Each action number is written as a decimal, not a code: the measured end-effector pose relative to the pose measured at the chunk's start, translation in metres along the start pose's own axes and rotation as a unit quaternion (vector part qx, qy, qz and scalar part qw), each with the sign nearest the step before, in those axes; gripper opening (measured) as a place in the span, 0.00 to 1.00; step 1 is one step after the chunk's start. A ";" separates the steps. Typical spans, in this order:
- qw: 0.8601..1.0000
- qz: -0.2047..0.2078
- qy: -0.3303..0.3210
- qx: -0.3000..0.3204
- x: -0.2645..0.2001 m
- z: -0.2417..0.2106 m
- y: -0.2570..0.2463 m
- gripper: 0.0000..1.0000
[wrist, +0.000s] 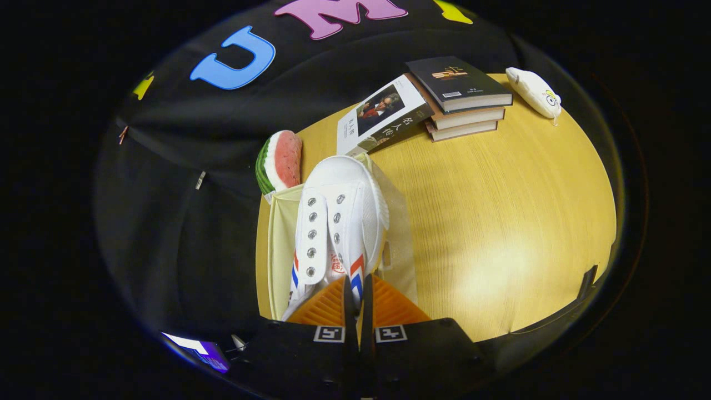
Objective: Open the storage box then place both shoes into the box .Put the left shoe in first, then the right shoe, with the right side of both shoes facing outward in a uniform manner.
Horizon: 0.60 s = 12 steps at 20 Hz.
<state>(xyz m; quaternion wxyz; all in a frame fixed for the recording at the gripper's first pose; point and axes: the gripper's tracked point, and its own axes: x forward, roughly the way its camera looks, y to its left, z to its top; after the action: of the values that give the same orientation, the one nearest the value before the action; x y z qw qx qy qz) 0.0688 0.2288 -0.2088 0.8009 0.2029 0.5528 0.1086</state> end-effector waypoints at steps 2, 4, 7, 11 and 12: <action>1.000 -0.001 0.004 0.000 0.001 0.000 0.002 0.05; 1.000 -0.002 0.007 -0.018 0.001 -0.004 0.006 0.05; 0.999 0.007 0.022 -0.034 0.004 -0.015 0.013 0.12; 0.996 0.078 -0.052 -0.003 -0.021 0.021 0.050 0.78; 0.994 0.077 -0.073 -0.004 -0.028 0.034 0.052 0.99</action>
<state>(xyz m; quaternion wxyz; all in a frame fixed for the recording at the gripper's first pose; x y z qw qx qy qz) 0.0925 0.2574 -0.1518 0.8291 0.2489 0.4754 0.1571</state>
